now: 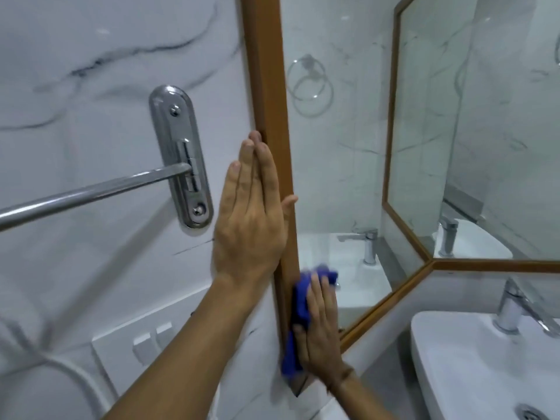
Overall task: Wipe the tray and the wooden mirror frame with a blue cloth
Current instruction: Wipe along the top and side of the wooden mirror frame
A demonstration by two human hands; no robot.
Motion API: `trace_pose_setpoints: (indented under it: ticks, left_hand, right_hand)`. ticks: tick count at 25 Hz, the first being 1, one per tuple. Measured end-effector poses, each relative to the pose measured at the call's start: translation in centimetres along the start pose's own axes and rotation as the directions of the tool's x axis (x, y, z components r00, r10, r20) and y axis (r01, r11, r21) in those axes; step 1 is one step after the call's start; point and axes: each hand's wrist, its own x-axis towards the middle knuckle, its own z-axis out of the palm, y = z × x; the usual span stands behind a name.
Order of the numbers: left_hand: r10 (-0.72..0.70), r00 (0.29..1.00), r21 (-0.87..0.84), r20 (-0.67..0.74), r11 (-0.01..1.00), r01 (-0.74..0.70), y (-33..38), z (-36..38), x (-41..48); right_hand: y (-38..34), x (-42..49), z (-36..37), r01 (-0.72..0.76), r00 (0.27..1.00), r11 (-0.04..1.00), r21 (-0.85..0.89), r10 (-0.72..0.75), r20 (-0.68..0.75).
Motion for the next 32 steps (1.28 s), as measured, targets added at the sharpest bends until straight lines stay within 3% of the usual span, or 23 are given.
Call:
trace_pose_setpoints:
  ticks: [3,5,7,12,16,19,22,25,28,30,32]
  left_hand:
    - [-0.025,0.998,-0.034,-0.052,0.999,0.023,-0.3,1.0,0.4]
    - [-0.042,0.998,-0.080,-0.041,0.996,0.038,-0.3,0.8,0.2]
    - [-0.025,1.000,-0.065,-0.015,0.998,0.024,-0.3,0.4,-0.1]
    - [-0.024,0.997,-0.059,-0.071,0.998,0.020,-0.2,0.7,0.4]
    - [-0.029,0.999,-0.109,-0.033,0.994,0.025,-0.1,0.2,0.0]
    - [-0.050,0.997,-0.138,-0.066,0.990,0.040,0.0,0.4,0.1]
    - [-0.113,0.990,-0.153,-0.087,0.983,0.099,1.1,1.0,-0.4]
    - [-0.125,0.992,-0.143,-0.018,0.982,0.122,2.3,1.2,-2.3]
    - [-0.139,0.990,-0.101,-0.030,0.986,0.135,2.6,1.7,-3.0]
    - [-0.136,0.990,-0.076,-0.045,0.988,0.132,2.5,2.1,-2.9]
    - [-0.130,0.990,-0.046,-0.047,0.991,0.128,2.6,2.4,-2.9]
  right_hand:
    - [0.5,5.8,0.0,-0.008,0.996,0.997,0.073,0.014,-0.085]
    - [-0.4,2.1,0.1,-0.080,0.997,0.991,0.106,0.081,-0.002]
    - [-1.5,-1.7,-0.8,-0.053,0.998,0.997,0.061,0.050,0.041]
    - [1.1,9.4,-0.2,0.022,0.994,0.998,0.055,-0.016,-0.111]
    - [-1.0,-0.7,0.0,-0.035,0.999,0.998,0.053,0.036,-0.004]
    - [0.9,3.4,-0.3,0.039,0.999,0.998,0.049,-0.038,-0.013]
    - [1.5,5.1,0.9,0.000,0.993,0.998,0.070,0.008,-0.115]
    - [-0.7,-6.2,1.1,-0.244,0.970,0.963,0.116,0.245,0.013]
    - [-3.2,-10.0,2.6,-0.548,0.820,0.788,0.282,0.573,-0.007]
    - [-1.5,-5.2,2.4,-0.725,0.581,0.593,0.349,0.799,-0.151]
    - [2.6,-0.4,0.7,-0.791,0.293,0.372,0.487,0.928,-0.232]
